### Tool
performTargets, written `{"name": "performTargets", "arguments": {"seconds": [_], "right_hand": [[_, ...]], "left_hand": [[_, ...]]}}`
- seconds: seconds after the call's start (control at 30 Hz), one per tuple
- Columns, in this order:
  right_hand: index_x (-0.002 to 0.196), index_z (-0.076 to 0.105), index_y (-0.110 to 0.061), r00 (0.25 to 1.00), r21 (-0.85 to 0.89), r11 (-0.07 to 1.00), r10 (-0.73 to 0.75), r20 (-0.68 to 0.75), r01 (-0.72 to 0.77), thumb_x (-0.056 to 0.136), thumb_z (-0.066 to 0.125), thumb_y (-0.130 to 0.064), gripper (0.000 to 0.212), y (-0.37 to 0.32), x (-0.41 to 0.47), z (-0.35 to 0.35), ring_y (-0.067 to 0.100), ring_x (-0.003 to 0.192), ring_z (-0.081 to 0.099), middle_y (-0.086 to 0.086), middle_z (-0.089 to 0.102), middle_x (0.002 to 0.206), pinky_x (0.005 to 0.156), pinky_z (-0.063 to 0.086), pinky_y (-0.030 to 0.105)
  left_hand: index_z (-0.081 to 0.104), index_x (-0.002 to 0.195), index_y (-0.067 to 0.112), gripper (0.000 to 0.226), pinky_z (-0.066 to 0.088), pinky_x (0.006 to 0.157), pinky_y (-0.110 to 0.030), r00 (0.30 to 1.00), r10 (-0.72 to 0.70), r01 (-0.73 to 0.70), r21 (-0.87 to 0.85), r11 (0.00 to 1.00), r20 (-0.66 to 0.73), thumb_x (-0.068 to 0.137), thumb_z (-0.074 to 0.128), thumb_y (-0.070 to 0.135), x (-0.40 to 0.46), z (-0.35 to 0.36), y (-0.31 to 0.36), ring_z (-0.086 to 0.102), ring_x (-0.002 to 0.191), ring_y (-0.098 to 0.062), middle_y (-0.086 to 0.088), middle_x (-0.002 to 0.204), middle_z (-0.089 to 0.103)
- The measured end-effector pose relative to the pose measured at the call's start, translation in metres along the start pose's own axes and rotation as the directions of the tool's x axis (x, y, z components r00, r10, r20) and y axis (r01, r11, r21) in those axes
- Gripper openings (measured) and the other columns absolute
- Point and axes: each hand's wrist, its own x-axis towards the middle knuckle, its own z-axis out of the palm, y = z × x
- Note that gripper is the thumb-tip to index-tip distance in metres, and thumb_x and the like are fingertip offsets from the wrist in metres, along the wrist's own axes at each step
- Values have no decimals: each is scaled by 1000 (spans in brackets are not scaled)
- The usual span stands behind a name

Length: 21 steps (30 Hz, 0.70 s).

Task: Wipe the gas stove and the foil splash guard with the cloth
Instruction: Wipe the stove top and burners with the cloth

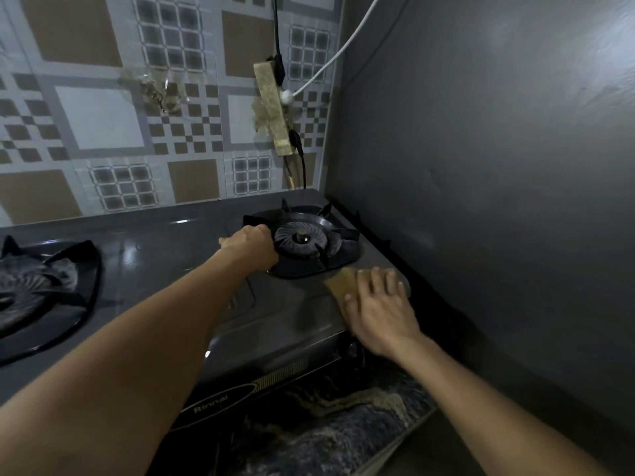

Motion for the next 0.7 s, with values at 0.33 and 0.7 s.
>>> {"name": "performTargets", "arguments": {"seconds": [0.33, 0.7], "right_hand": [[152, 16, -10, 989, -35, 996, 88, 119, -85, 95, 22, -40, 65, 20, 53, -14, 39, 146, 10, 14, 11, 161, 119, 12, 49], [146, 35, -20, 908, 161, 899, -417, 37, 407, 86, 30, -35, 62, -36, 0, -16, 26, 134, 33, 3, 23, 149, 110, 35, 38]], "left_hand": [[59, 109, 18, 48, 43, 98, -56, 993, 47, -37, -85, 996, 112, 72, 44, 44, 26, 7, -23, 57, 103, -37, -15, 117, 61], [51, 138, 24, 47, 17, 115, -58, 994, 111, -110, -66, 992, 12, 100, 33, 45, -7, -7, -36, 41, 133, -35, -14, 143, 48]]}}
